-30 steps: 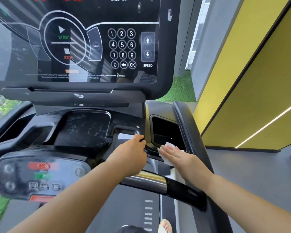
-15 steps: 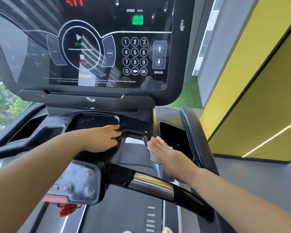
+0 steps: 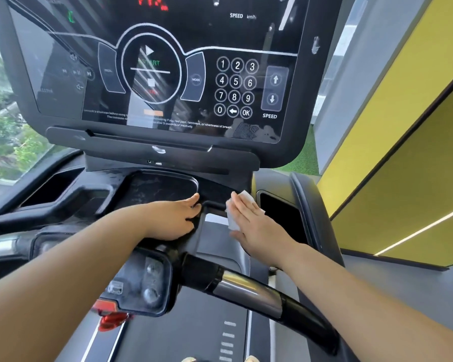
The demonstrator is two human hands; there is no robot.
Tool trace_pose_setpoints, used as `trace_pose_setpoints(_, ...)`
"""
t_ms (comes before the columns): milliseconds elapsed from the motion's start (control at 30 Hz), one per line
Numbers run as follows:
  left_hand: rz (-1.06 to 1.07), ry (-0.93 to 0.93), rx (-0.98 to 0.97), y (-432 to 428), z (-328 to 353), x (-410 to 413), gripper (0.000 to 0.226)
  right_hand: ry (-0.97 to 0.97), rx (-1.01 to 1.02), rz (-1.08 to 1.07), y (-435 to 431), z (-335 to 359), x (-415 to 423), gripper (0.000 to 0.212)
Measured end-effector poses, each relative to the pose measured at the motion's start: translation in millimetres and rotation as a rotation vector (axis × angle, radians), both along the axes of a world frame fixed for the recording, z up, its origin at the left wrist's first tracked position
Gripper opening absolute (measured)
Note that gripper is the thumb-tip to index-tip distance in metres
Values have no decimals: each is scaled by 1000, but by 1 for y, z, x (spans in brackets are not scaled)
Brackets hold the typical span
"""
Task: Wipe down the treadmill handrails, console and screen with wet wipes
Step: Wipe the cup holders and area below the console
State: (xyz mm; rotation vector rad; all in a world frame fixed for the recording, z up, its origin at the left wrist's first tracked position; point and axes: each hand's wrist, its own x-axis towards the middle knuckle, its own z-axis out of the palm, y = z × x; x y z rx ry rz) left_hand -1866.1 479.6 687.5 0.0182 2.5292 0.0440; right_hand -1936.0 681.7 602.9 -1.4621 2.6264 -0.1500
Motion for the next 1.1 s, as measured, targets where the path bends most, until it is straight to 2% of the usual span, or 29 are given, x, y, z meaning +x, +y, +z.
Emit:
trace_pose_setpoints(100,-153,20,-32,1,0,1,56,-41,-3,38,9,5,1,79)
trace_pose_setpoints(167,-117,-1,-12,0,-2,0,52,-68,9,56,13,7,0,72)
trace_pose_setpoints(233,-49,-64,-38,3,3,-2,41,-60,30,66,5,7,-6,76)
trace_pose_setpoints(333,-223,-67,-212,2,2,-1,36,-42,32,59,-13,8,-15,81)
trace_pose_setpoints(433,-290,-54,-264,-1,4,0,37,-39,30,74,-9,8,-15,80)
trace_pose_setpoints(633,-152,13,-89,2,0,-3,40,-31,62,49,-9,18,-6,67)
trace_pose_setpoints(733,-306,7,-154,2,5,-1,44,-8,62,39,-23,22,-9,68)
trace_pose_setpoints(867,-263,-34,-179,1,5,-1,37,12,101,46,-14,24,-6,71)
trace_pose_setpoints(933,-340,18,-249,0,4,-4,40,0,122,30,-11,24,0,78)
trace_pose_setpoints(1000,-432,-28,-260,2,5,-3,41,-17,148,21,-11,25,2,83)
trace_pose_setpoints(1100,-303,-9,-173,3,6,-2,39,-21,157,21,-17,26,-4,84)
